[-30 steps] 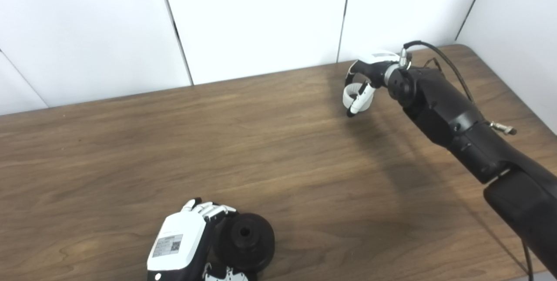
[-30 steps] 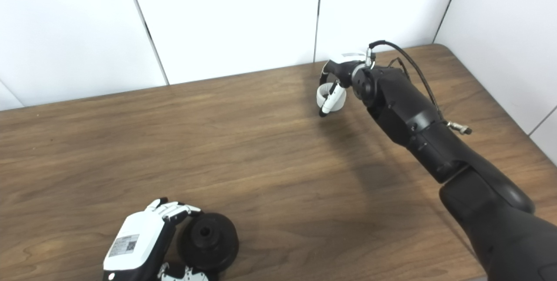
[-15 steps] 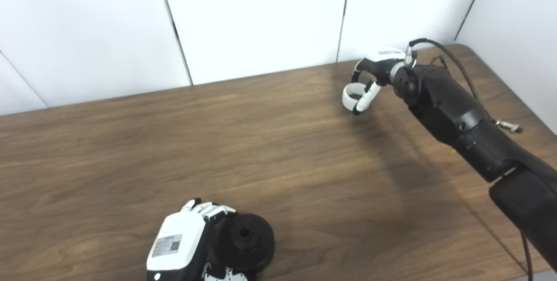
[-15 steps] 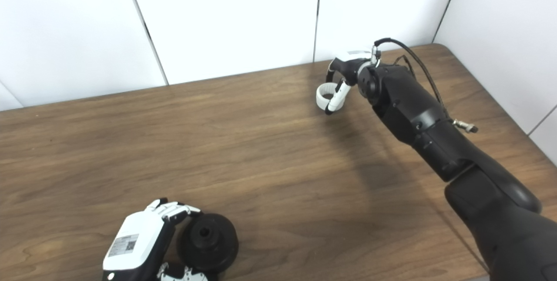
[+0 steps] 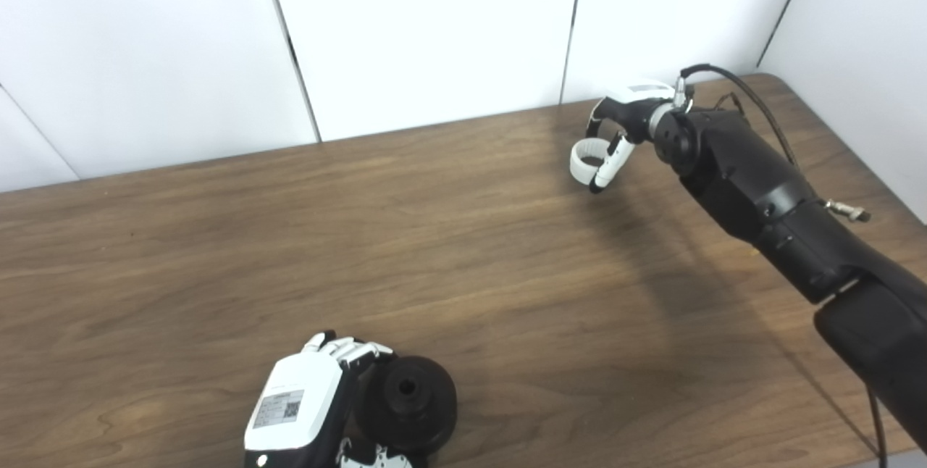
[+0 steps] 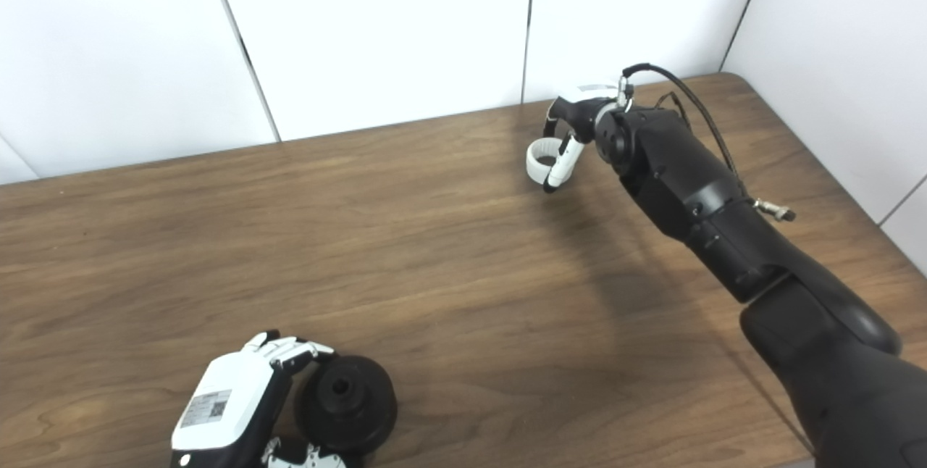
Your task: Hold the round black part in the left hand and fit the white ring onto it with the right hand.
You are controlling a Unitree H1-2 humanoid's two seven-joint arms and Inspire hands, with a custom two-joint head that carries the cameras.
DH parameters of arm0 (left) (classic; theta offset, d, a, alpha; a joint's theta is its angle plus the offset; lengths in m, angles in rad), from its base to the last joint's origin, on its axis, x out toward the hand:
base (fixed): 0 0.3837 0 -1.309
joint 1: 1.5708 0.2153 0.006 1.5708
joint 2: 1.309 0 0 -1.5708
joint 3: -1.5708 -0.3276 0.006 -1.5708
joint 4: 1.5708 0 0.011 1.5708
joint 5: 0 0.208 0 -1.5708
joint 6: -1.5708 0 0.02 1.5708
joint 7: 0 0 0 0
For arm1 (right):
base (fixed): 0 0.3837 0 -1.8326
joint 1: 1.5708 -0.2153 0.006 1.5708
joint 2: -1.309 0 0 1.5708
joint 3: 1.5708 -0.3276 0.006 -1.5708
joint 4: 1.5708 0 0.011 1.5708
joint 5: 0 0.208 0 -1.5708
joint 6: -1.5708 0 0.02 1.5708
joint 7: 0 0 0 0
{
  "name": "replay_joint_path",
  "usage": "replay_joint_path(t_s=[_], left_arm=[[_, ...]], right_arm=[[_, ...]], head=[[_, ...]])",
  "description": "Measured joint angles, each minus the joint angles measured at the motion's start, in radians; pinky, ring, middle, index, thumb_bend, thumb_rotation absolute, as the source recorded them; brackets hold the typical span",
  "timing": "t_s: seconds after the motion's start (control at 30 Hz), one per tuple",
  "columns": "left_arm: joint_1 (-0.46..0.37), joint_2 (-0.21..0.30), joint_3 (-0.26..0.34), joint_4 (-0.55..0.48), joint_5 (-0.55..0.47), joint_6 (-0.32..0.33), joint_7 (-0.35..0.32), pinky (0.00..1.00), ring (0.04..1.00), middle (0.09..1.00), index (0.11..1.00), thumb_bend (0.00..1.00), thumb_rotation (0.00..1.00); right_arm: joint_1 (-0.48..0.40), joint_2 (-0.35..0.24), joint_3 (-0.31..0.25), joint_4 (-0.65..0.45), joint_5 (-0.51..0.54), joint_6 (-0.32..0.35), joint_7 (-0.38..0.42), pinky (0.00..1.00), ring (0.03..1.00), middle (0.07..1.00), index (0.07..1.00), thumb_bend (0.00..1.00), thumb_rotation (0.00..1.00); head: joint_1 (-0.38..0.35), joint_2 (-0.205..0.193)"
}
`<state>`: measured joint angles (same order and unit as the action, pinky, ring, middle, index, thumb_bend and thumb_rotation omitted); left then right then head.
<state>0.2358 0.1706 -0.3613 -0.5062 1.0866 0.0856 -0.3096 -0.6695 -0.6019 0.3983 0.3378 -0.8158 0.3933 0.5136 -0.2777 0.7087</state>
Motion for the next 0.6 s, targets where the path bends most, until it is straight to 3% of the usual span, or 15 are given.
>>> replay_joint_path(t_s=[0.1,0.17,0.23,0.6], left_arm=[[0.000,-0.001,0.001,0.000,0.000,0.000,-0.001,0.95,0.828,0.744,0.481,0.52,0.05],[0.000,-0.001,0.001,0.000,0.000,0.000,-0.002,0.94,0.831,0.747,0.481,0.52,0.05],[0.000,-0.001,0.001,0.000,0.000,0.000,-0.002,0.94,0.831,0.746,0.481,0.52,0.05],[0.001,-0.001,0.001,0.000,-0.001,0.000,-0.002,0.94,0.826,0.741,0.481,0.52,0.05]], right_arm=[[0.000,0.000,0.001,0.000,0.000,0.000,0.000,1.00,1.000,0.915,0.636,0.85,0.26],[0.000,0.000,0.001,0.000,0.000,0.000,-0.002,1.00,0.989,0.894,0.534,0.65,0.18],[0.000,0.000,0.000,0.000,0.000,-0.004,-0.008,1.00,0.978,0.875,0.499,0.56,0.15],[0.008,0.000,-0.002,0.001,0.003,-0.046,-0.048,1.00,0.957,0.847,0.486,0.52,0.14]], head=[[-0.002,0.000],[-0.002,0.000],[-0.005,0.000],[-0.005,0.000]])
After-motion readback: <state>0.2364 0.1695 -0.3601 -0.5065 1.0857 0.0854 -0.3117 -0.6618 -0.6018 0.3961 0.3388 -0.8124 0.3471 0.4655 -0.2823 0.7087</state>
